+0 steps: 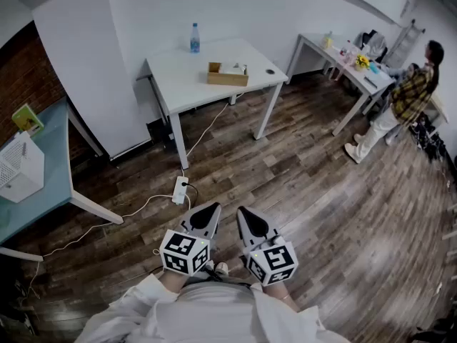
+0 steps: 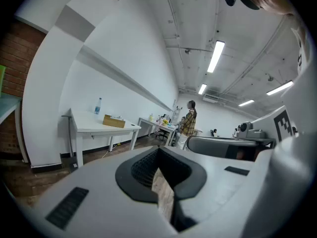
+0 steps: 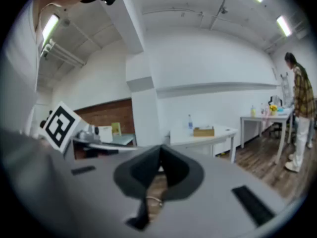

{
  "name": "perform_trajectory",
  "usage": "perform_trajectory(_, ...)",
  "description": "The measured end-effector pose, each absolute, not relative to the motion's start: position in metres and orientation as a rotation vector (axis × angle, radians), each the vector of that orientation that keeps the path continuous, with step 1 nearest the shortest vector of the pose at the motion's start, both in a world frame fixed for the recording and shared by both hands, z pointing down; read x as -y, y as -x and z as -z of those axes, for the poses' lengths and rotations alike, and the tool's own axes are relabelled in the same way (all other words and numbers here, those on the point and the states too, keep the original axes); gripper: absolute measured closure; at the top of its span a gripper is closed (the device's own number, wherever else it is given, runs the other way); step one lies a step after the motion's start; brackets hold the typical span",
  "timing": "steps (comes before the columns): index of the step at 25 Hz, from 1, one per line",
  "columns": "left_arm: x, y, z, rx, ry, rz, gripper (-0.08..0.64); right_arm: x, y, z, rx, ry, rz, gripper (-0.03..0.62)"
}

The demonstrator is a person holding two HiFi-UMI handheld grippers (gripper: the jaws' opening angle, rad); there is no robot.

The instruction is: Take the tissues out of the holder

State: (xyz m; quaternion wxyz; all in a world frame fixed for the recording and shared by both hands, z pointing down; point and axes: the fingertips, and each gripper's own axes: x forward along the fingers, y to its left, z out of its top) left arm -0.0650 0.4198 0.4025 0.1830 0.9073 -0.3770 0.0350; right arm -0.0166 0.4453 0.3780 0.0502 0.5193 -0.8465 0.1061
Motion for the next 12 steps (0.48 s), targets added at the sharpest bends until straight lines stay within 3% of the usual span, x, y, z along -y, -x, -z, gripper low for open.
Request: perform_trajectory(12, -0.4144, 0.0617, -0.3938, 1.076, -2.586, -0.087, 0.545, -0.4453, 0.0124, -0.3706, 2.577, -1.617, -0.282, 0.581)
